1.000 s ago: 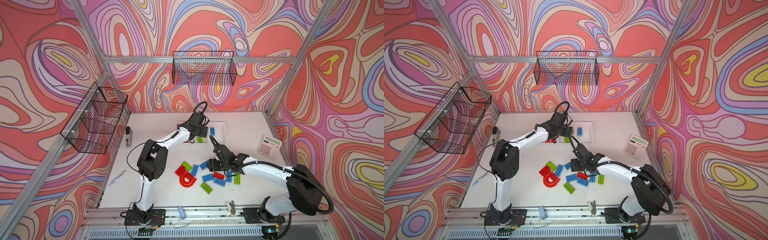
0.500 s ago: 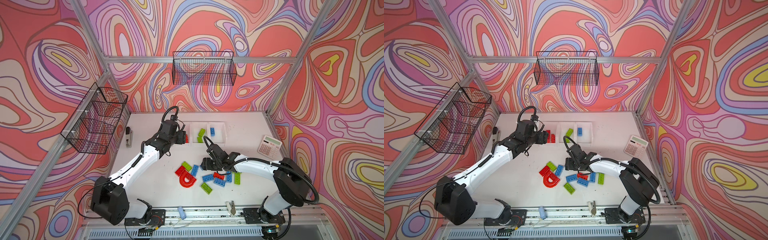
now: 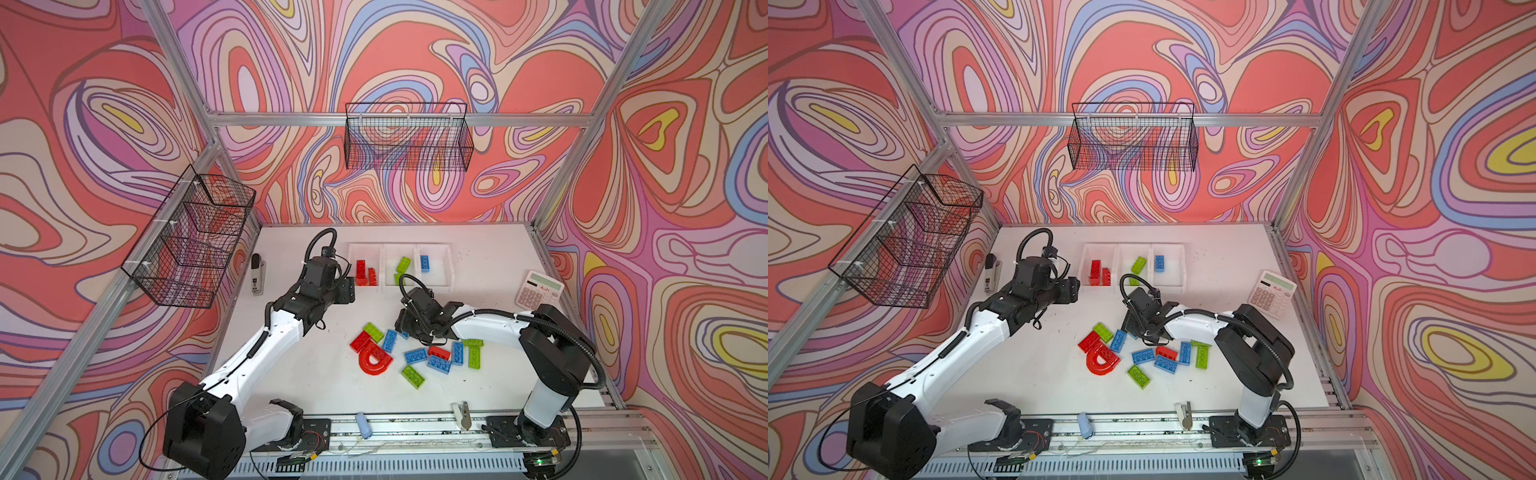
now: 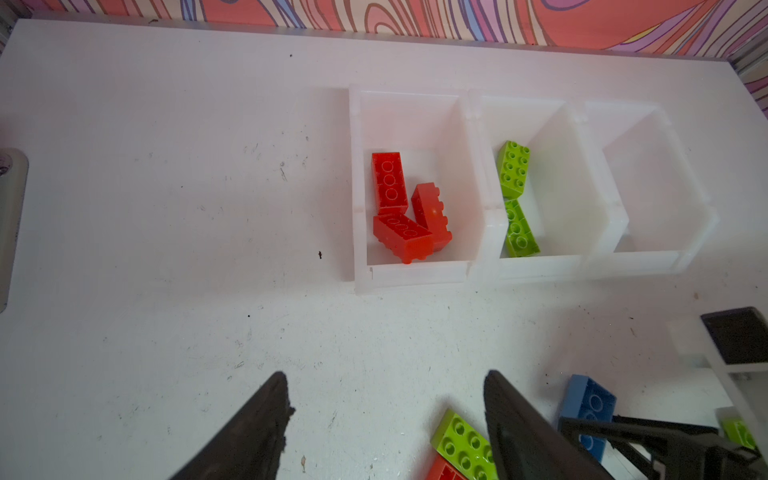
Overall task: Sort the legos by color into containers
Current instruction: 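Grasp blue brick with right gripper while left gripper withdraws from bins, then carry blue brick into bin nearest right arm, release, while left gripper lowers to red bricks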
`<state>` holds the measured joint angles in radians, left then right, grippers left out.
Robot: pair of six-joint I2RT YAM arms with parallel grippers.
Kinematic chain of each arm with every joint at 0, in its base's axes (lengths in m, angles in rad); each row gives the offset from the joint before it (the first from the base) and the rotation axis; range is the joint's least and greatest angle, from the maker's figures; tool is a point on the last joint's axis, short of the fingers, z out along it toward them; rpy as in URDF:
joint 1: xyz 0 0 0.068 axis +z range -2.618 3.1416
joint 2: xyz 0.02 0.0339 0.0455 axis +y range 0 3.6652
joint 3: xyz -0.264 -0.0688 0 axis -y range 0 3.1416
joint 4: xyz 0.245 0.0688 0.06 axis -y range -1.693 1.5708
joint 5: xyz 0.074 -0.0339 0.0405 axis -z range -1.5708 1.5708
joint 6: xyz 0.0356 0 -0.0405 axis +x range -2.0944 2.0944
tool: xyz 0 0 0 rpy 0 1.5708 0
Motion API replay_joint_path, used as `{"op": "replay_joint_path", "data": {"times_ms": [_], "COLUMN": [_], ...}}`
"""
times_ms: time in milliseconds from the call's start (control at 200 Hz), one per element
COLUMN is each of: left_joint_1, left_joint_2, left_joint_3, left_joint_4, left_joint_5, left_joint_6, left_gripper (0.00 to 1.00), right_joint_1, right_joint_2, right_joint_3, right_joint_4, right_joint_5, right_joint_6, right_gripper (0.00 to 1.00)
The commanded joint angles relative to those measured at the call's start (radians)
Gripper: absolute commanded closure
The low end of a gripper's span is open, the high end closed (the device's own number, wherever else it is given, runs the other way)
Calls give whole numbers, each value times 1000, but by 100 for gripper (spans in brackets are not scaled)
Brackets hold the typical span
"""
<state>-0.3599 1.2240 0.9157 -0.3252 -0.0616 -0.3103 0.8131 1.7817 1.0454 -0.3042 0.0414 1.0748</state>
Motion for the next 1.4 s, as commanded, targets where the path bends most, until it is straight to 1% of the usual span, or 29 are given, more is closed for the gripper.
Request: {"op": "replay_joint_path", "data": {"times_ms": [0,75,140,275,346,441,576,671,791,816,886,1012,1102,1212,1392], "left_joint_1": [12,23,27,30,30,31,30,31,30,30,29,14,-34,-96,-157], "left_joint_2": [-26,-38,-44,-40,-40,-42,-76,-105,-129,-136,-161,-206,-239,-283,-300], "left_joint_3": [-27,-39,-44,-43,-42,-42,-66,-90,-112,-119,-141,-188,-223,-271,-313], "left_joint_4": [-10,-7,-6,-7,-7,-22,-38,-43,-80,-87,-103,-126,-140,-133,-147], "left_joint_5": [20,29,37,49,56,60,65,76,99,101,113,135,112,84,57], "left_joint_6": [-12,-15,-19,-21,-23,-21,-19,-21,-32,-39,-63,-122,-128,-136,-159], "left_gripper": [24,24,24,24,24,25,26,27,28,28,29,29,31,30,30], "right_joint_1": [5,14,33,53,55,56,53,43,2,-8,-56,-160,-236,-292,-359], "right_joint_2": [55,99,131,162,160,143,93,45,-15,-49,-90,-129,-90,23,130], "right_joint_3": [62,113,160,189,188,180,189,196,192,191,193,208,270,385,464], "right_joint_4": [-88,-150,-218,-257,-263,-269,-300,-317,-314,-313,-309,-277,-271,-306,-242], "right_joint_5": [103,146,197,241,249,256,311,356,374,378,382,351,296,274,211], "right_joint_6": [55,20,-5,-13,-15,-23,-57,-82,-134,-151,-201,-316,-414,-511,-573], "right_gripper": [27,30,36,45,50,59,66,68,69,69,70,70,70,68,68]}}
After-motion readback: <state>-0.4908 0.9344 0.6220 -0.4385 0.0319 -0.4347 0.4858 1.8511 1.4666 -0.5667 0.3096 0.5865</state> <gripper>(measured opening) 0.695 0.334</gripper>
